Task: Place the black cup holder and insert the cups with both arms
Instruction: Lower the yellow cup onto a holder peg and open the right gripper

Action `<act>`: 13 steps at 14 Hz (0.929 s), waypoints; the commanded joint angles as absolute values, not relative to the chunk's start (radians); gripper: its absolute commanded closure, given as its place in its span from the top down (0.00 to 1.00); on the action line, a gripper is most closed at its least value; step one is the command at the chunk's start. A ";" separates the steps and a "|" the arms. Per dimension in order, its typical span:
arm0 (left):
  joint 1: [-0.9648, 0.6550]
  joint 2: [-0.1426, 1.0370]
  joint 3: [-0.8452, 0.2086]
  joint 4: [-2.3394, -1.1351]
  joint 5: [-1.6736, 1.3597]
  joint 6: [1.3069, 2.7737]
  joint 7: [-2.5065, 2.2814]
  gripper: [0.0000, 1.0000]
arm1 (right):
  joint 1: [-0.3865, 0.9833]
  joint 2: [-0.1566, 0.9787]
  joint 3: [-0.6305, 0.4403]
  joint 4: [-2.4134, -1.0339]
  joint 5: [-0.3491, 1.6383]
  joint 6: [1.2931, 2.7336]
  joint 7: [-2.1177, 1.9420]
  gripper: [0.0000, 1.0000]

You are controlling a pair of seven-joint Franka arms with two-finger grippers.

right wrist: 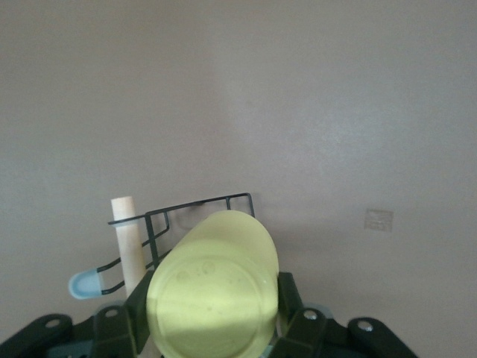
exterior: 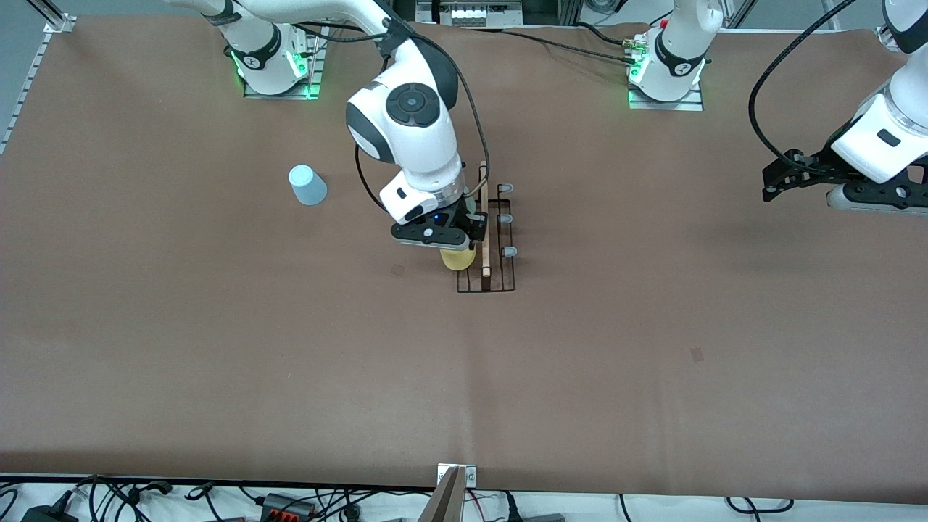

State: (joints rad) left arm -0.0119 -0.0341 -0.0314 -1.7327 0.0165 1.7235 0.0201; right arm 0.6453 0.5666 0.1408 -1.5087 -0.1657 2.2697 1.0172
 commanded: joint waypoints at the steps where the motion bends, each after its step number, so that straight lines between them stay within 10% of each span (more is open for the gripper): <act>1: -0.003 -0.045 -0.043 -1.732 0.037 1.712 0.014 1.00 | 0.667 0.592 0.130 -1.483 -0.198 2.270 1.045 0.12; 5: -0.003 -0.044 -0.043 -1.732 0.037 1.712 0.014 1.00 | 0.673 0.612 0.130 -1.485 -0.218 2.304 1.051 0.23; 7: -0.003 -0.046 -0.043 -1.732 0.037 1.712 0.014 1.00 | 0.672 0.617 0.130 -1.485 -0.221 2.306 1.051 0.87; 8: -0.003 -0.045 -0.043 -1.732 0.037 1.712 0.014 1.00 | 0.672 0.617 0.130 -1.485 -0.221 2.306 1.049 1.00; 13: -0.003 -0.046 -0.043 -1.732 0.037 1.712 0.014 1.00 | 0.661 0.603 0.127 -1.483 -0.219 2.306 1.029 1.00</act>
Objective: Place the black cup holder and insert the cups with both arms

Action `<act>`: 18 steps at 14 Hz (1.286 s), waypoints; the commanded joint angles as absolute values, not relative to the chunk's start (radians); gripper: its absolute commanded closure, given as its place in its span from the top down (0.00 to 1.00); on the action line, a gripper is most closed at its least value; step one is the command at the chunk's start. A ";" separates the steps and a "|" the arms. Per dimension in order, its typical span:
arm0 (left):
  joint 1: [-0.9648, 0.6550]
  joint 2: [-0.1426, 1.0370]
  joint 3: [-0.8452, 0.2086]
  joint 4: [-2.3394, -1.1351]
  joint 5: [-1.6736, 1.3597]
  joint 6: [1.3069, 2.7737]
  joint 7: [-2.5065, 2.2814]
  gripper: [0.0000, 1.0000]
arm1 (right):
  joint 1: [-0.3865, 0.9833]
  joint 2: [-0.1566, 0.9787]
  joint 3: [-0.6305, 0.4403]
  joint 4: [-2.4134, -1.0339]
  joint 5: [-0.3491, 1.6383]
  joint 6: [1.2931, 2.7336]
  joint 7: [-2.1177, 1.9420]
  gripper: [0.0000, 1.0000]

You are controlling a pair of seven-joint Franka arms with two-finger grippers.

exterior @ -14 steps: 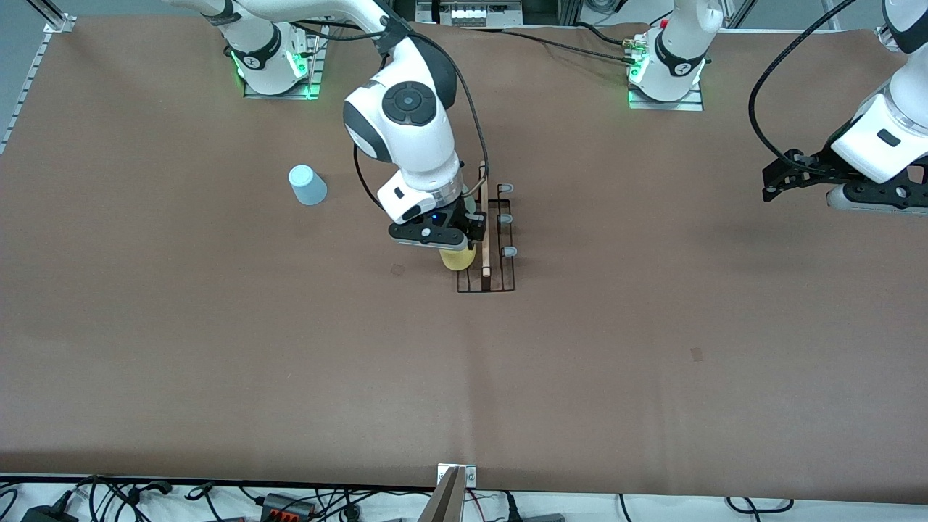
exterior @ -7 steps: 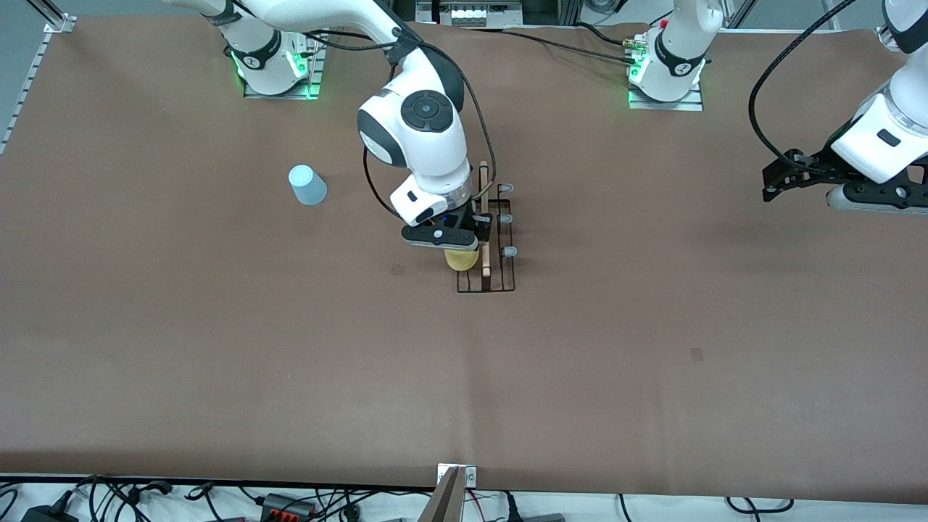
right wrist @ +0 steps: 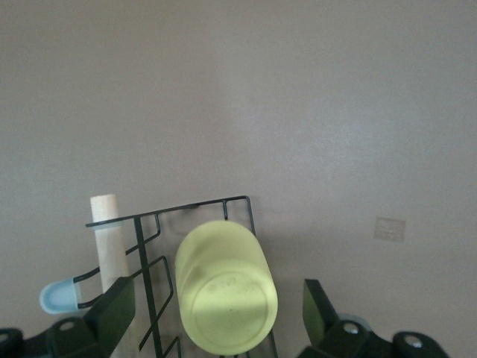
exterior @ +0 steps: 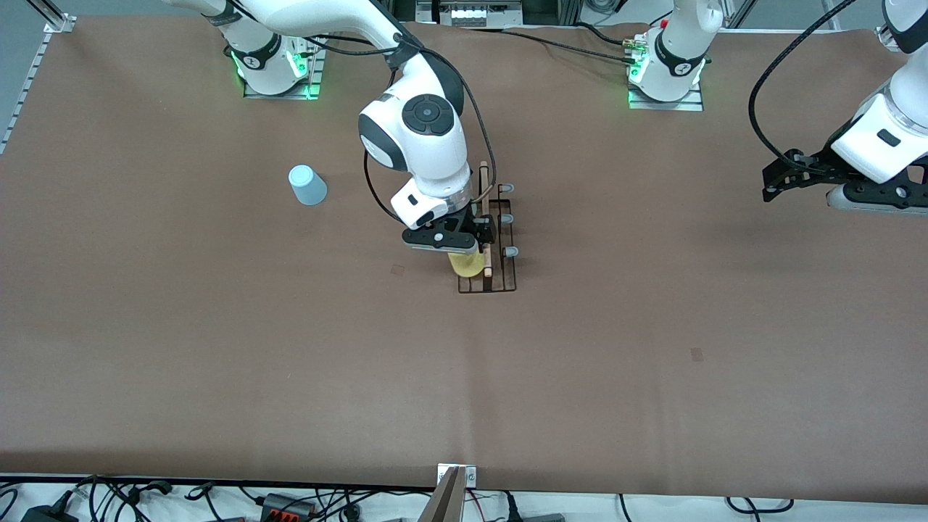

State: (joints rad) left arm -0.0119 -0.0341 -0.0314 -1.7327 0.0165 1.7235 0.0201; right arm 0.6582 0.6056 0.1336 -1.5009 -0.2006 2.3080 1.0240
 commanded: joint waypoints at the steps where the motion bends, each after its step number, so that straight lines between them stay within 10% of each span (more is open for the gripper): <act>1: -0.003 -0.046 -0.043 -1.732 0.037 1.710 0.014 1.00 | 0.647 0.585 0.126 -1.483 -0.215 2.303 1.020 1.00; 18: -0.006 -0.014 -0.043 -1.677 0.035 1.710 0.008 1.00 | -0.034 0.129 0.055 -1.534 -0.014 1.711 0.255 1.00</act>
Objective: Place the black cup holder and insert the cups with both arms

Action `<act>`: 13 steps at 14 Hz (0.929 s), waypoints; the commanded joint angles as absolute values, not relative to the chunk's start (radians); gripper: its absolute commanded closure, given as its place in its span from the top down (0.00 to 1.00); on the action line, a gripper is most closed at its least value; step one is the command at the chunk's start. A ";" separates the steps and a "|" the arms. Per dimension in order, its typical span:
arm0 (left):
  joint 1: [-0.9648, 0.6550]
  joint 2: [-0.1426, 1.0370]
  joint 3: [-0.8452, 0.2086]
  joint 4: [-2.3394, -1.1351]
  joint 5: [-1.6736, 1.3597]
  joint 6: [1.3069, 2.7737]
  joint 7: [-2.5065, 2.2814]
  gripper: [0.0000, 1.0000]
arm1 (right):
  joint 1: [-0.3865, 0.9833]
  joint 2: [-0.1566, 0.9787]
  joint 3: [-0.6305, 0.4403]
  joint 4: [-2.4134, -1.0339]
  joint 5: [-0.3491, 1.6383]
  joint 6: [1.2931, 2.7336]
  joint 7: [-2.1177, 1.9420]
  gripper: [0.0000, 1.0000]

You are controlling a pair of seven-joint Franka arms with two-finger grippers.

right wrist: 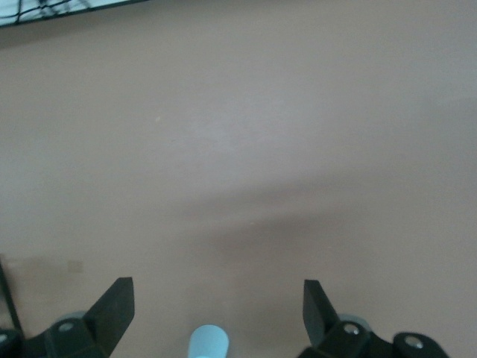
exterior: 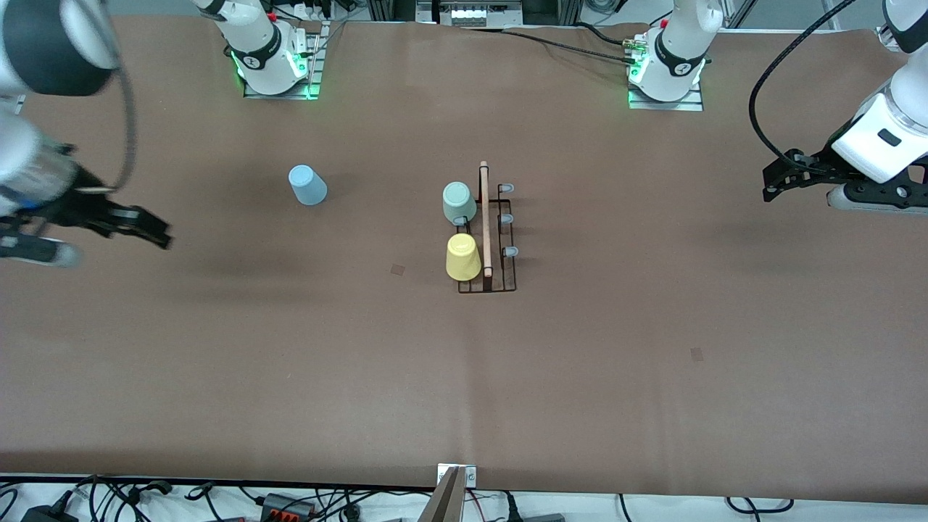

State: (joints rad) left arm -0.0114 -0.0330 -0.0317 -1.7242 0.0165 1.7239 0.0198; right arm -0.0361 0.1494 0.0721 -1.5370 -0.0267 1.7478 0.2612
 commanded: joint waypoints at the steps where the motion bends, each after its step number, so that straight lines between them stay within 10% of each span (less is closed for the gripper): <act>1: -0.006 -0.009 -0.043 -1.675 0.035 1.710 0.009 1.00 | -0.047 0.127 0.045 -1.525 -0.011 1.674 0.255 1.00; 13: -0.008 -0.009 -0.043 -1.666 0.034 1.658 0.011 1.00 | -0.069 0.084 0.040 -1.509 -0.025 1.549 0.095 1.00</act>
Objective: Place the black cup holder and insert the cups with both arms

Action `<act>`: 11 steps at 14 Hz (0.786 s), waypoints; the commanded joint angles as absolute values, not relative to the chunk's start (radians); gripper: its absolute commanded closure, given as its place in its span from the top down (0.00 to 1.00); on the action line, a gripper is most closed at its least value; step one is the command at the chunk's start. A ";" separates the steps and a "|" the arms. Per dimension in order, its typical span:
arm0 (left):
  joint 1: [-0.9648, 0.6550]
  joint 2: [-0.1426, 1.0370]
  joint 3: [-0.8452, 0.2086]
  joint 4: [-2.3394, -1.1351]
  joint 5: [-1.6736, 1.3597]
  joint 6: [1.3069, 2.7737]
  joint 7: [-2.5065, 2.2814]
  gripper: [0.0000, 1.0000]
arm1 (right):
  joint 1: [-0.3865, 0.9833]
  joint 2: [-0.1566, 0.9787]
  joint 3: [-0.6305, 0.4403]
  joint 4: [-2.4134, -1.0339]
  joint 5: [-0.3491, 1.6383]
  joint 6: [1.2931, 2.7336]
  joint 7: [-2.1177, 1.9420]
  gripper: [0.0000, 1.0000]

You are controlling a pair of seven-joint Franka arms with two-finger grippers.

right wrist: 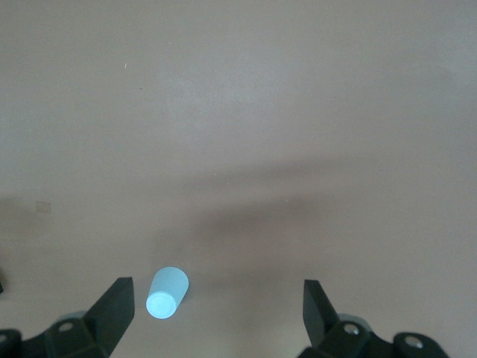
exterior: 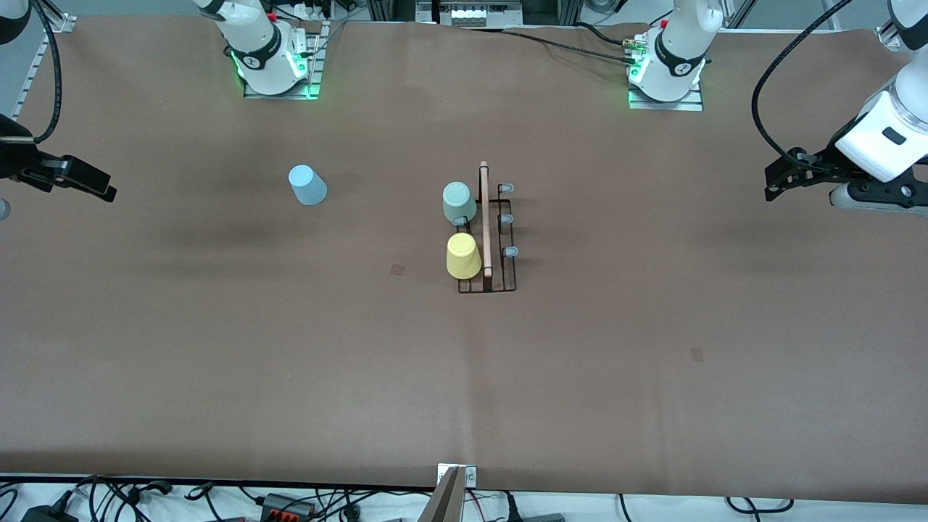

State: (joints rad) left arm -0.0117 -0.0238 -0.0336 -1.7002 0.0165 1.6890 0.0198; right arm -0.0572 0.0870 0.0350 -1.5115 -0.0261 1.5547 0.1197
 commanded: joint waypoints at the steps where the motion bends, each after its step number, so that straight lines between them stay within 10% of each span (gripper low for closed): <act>1: -0.008 -0.009 -0.043 -1.666 0.034 1.658 0.009 1.00 | -0.068 0.084 0.040 -1.509 -0.026 1.557 0.094 1.00; 11: -0.008 -0.011 -0.043 -1.666 0.034 1.657 0.011 1.00 | -0.069 0.089 0.041 -1.505 -0.015 1.557 0.090 1.00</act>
State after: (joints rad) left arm -0.0117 -0.0238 -0.0337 -1.6981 0.0165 1.6816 0.0198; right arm -0.0596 0.0871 0.0361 -1.5114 -0.0261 1.5558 0.1094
